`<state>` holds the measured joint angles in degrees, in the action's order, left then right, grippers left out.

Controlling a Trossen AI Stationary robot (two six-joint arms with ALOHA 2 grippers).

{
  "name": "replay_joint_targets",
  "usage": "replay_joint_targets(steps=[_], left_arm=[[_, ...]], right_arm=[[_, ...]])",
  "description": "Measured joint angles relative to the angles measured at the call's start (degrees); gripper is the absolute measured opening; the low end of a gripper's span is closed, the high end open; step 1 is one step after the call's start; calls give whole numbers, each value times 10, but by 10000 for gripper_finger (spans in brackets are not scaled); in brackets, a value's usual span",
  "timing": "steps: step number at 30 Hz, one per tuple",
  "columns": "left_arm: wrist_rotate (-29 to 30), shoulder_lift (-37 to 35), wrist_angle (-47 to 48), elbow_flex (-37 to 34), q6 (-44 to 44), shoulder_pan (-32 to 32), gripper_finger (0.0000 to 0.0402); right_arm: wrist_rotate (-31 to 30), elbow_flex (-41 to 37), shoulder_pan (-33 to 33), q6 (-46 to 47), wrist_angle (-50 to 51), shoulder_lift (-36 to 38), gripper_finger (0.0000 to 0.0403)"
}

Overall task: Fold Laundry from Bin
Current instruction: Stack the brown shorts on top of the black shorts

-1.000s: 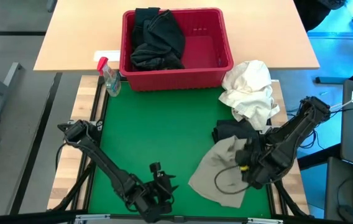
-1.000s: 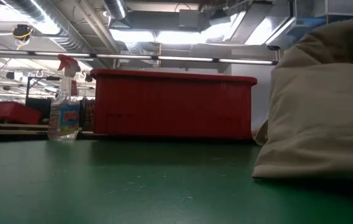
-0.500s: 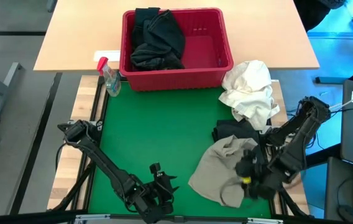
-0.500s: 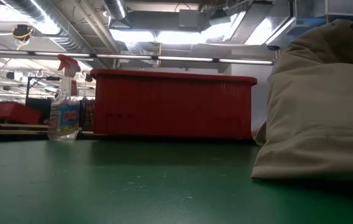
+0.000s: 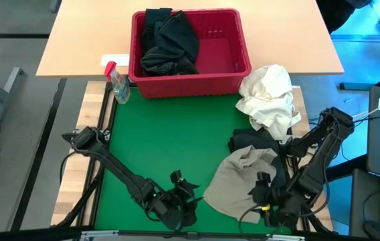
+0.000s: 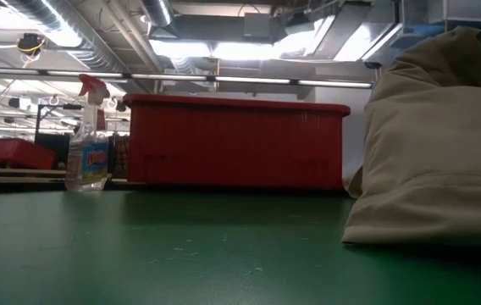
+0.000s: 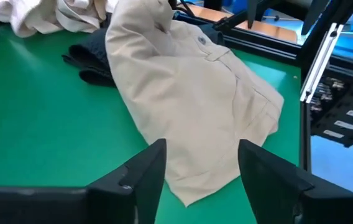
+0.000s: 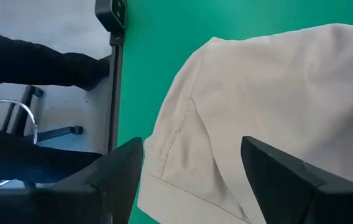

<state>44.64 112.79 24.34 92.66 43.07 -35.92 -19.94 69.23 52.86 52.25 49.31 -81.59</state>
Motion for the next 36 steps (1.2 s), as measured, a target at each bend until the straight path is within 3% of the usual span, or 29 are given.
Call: replay_joint_targets(steps=[7, 14, 20, 30, 36], left_arm=[[-79, 6, -38, 0, -2, 42, 244], [-71, 22, -50, 0, -12, 68, 247], [-120, 28, -69, 0, -50, 98, 247], [-162, 36, -112, 0, -95, 135, 247], [-196, 75, -210, 0, -125, 155, 247]], right_arm=[[-12, 0, 0, -19, 6, -7, 271], [-58, 0, 0, -77, 45, -8, 271], [-105, 0, 0, -125, 76, -8, 271], [-75, 0, 0, -122, 171, -8, 271], [-79, 0, 1, -119, 188, -7, 271]])
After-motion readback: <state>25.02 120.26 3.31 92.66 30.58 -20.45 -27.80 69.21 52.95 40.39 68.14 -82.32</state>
